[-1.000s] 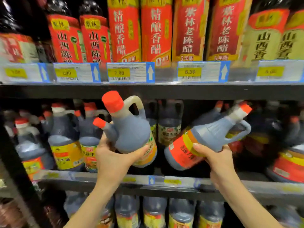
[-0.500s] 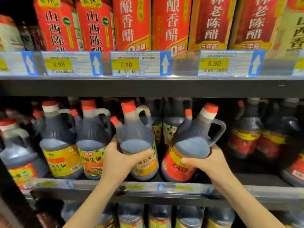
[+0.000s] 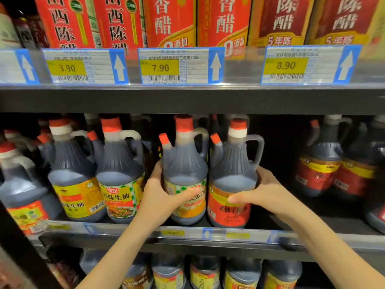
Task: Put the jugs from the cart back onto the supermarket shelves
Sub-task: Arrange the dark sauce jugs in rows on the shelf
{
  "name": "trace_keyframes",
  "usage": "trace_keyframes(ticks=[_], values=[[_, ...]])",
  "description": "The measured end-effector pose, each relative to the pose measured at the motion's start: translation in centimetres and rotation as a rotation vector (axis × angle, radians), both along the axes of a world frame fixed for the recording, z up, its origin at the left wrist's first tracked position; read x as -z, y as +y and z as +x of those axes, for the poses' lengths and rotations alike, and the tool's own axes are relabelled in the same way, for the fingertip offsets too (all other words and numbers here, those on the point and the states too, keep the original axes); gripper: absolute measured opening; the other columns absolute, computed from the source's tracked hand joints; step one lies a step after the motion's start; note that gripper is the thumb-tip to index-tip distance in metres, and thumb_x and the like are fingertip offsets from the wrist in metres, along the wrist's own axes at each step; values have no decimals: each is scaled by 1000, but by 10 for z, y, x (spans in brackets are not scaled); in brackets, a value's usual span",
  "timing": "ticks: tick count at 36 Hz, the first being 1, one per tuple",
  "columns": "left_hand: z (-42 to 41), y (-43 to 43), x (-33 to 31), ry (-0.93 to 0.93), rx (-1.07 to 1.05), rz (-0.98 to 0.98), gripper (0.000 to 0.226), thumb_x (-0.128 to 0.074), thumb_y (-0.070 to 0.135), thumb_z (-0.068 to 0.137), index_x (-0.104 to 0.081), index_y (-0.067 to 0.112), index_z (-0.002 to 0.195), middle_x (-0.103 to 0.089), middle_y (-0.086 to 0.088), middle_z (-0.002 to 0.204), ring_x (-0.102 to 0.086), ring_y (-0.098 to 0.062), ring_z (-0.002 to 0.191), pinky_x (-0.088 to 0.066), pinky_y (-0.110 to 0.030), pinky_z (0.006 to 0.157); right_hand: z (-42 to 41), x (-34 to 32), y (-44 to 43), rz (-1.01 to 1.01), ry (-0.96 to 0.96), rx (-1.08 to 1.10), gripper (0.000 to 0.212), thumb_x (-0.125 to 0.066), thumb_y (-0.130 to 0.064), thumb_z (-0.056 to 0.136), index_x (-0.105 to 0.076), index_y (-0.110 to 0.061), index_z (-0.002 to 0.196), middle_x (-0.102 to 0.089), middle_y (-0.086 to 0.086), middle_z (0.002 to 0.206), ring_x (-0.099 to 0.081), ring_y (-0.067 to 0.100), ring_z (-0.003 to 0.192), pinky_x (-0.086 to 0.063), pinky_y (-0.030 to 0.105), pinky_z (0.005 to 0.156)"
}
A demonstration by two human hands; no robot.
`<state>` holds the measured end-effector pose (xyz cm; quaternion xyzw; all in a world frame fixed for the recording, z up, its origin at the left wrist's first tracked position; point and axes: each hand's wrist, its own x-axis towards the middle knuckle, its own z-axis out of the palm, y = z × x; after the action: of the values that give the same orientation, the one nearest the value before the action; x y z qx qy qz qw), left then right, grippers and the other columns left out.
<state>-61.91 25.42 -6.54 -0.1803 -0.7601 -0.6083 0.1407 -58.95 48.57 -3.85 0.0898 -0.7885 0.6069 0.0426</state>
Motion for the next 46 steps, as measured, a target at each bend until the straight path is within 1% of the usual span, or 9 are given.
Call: trace_keyframes(ticks=[7, 11, 14, 18, 28, 32, 37, 42, 46], values=[[21, 1, 6, -51, -166, -180, 120, -75, 67, 44, -20, 34, 146, -53, 27, 124, -56, 9, 108, -54, -25, 86, 11, 7, 1, 51, 43, 29, 91, -84, -46, 37, -49, -35, 121, -67, -11, 113, -64, 2, 103, -55, 24, 82], [41, 11, 8, -20, -408, -454, 130, -60, 87, 42, -9, 29, 147, -54, 8, 134, -59, -19, 114, -54, -43, 81, 19, 10, -1, 196, 135, 103, 98, -88, -55, 38, -46, -33, 124, -64, -17, 108, -61, -8, 100, -53, 15, 81], [47, 22, 5, -57, -490, -507, 120, -67, 80, 45, -17, 28, 140, -53, 6, 133, -57, -26, 116, -49, -42, 80, 23, 9, -7, 242, 193, 156, 88, -79, -54, 43, -45, -32, 121, -63, -20, 103, -61, -9, 95, -51, 11, 78], [42, 27, 4, -65, -559, -510, 116, -76, 72, 47, -23, 23, 138, -53, 1, 133, -57, -30, 115, -47, -39, 77, 21, 9, -11, 282, 230, 225, 98, -70, -69, 38, -49, -24, 123, -66, -9, 109, -63, 4, 101, -54, 28, 86], [30, 12, 4, -44, -398, -453, 112, -88, 44, 54, -25, 14, 142, -57, -5, 128, -57, -28, 114, -45, -31, 76, 15, 8, -8, 263, 200, 201, 83, -80, -53, 45, -48, -26, 117, -66, -6, 110, -63, 8, 101, -55, 33, 87], [25, 2, 4, -75, -265, -410, 112, -89, 34, 57, -22, 14, 145, -57, 0, 126, -57, -22, 116, -51, -37, 87, 13, 9, -9, 245, 191, 182, 75, -84, -42, 52, -46, -29, 115, -64, -10, 107, -61, 5, 100, -53, 27, 85], [21, -4, 4, -96, -147, -365, 105, -86, 24, 64, -20, 15, 144, -50, 12, 114, -54, -11, 109, -47, -25, 84, 10, 10, -12, 207, 178, 166, 73, -86, -34, 56, -46, -29, 117, -60, -17, 104, -59, -2, 96, -48, 13, 77], [14, -10, 8, -122, -67, -319, 102, -84, 19, 67, -19, 16, 146, -51, 16, 115, -53, -4, 110, -45, -13, 81, 8, 8, -14, 173, 157, 138, 75, -85, -29, 60, -46, -29, 123, -58, -20, 105, -57, -4, 97, -48, 13, 77], [14, -11, 11, -121, -92, -316, 102, -85, 23, 65, -22, 16, 145, -53, 8, 123, -54, -12, 117, -49, -25, 89, 9, 9, -16, 178, 164, 143, 75, -84, -28, 62, -43, -28, 125, -55, -24, 103, -55, -9, 94, -48, 8, 71]])
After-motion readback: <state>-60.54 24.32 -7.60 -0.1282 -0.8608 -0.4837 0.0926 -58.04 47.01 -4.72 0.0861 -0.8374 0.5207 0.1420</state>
